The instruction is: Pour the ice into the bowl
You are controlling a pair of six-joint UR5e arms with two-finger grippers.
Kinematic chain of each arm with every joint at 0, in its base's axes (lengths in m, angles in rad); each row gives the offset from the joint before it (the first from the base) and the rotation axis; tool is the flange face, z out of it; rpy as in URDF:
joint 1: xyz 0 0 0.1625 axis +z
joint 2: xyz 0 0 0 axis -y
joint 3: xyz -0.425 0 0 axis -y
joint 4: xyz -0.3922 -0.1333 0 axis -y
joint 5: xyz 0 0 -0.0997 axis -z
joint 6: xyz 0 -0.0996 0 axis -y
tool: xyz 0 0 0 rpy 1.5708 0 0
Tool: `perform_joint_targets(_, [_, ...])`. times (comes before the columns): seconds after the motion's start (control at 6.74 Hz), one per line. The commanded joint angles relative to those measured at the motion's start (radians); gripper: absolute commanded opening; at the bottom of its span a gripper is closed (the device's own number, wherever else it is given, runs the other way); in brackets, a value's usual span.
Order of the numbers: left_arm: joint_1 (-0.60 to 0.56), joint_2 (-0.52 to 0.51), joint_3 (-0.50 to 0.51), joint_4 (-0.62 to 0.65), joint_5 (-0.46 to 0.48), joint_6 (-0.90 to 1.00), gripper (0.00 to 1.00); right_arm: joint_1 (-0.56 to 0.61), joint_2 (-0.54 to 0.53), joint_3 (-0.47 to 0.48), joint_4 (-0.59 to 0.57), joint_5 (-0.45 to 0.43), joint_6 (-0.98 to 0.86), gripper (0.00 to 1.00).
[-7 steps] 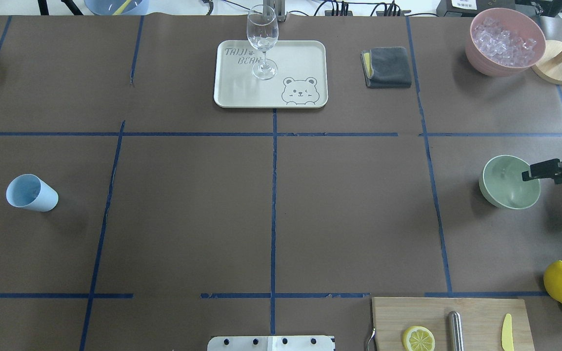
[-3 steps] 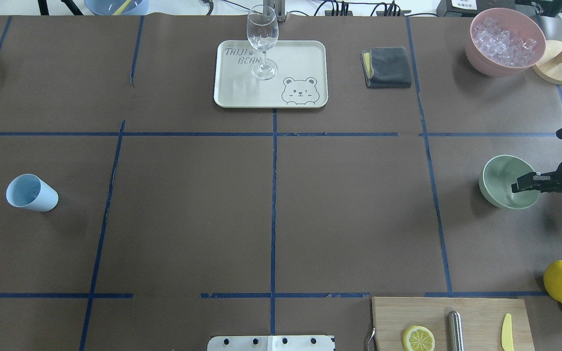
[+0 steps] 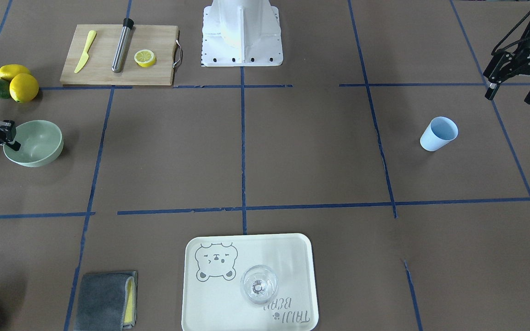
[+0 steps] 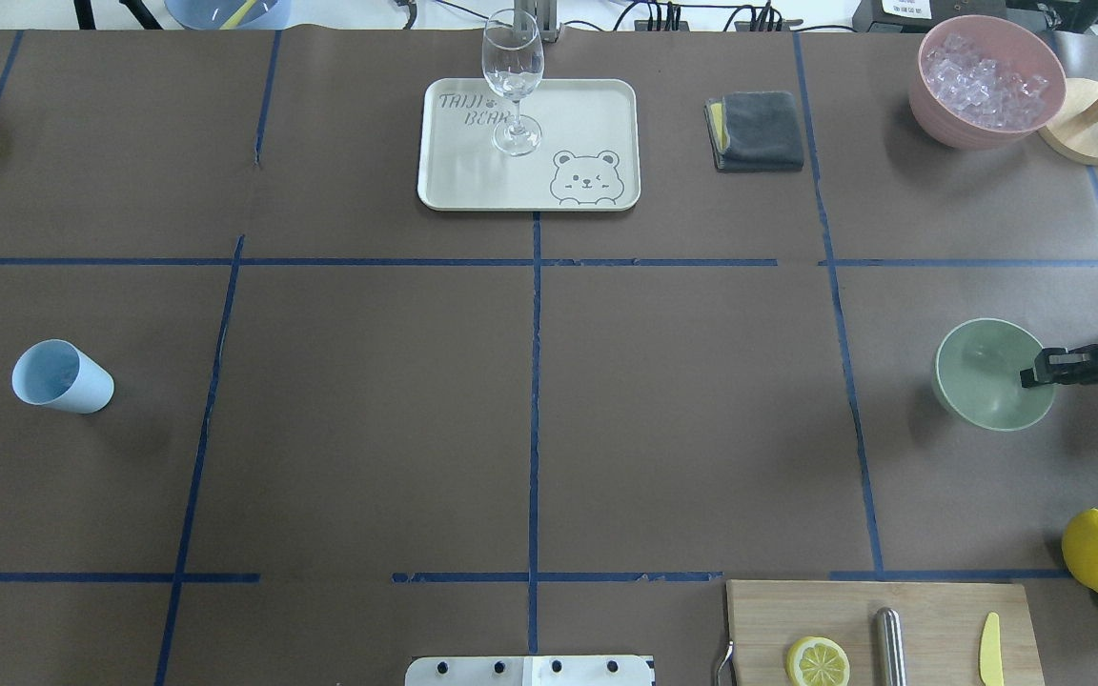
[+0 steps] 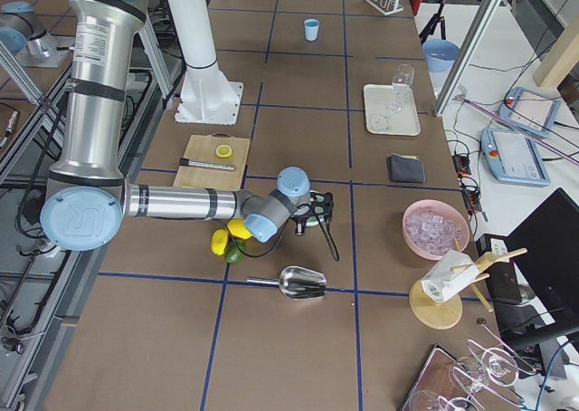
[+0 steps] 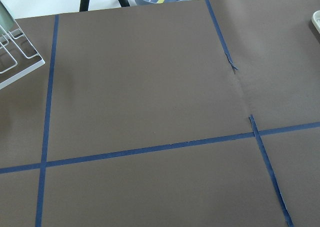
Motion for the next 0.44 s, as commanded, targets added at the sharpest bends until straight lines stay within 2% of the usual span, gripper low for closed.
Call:
perform_joint_targets(0.0, [0.109, 0.003, -0.001, -0.012, 0.109, -0.082, 0.99, 0.005, -0.011, 0.049, -0.007, 0.019, 0.009, 0.00])
perform_joint_targets(0.15, [0.134, 0.041, 0.000, -0.072, 0.137, -0.099, 0.99, -0.001, 0.012, 0.075, -0.013, 0.048, 0.078, 0.00])
perform_joint_targets(0.3, [0.157, 0.104, 0.000, -0.170, 0.164, -0.136, 0.99, -0.031, 0.088, 0.086, -0.015, 0.055, 0.198, 0.00])
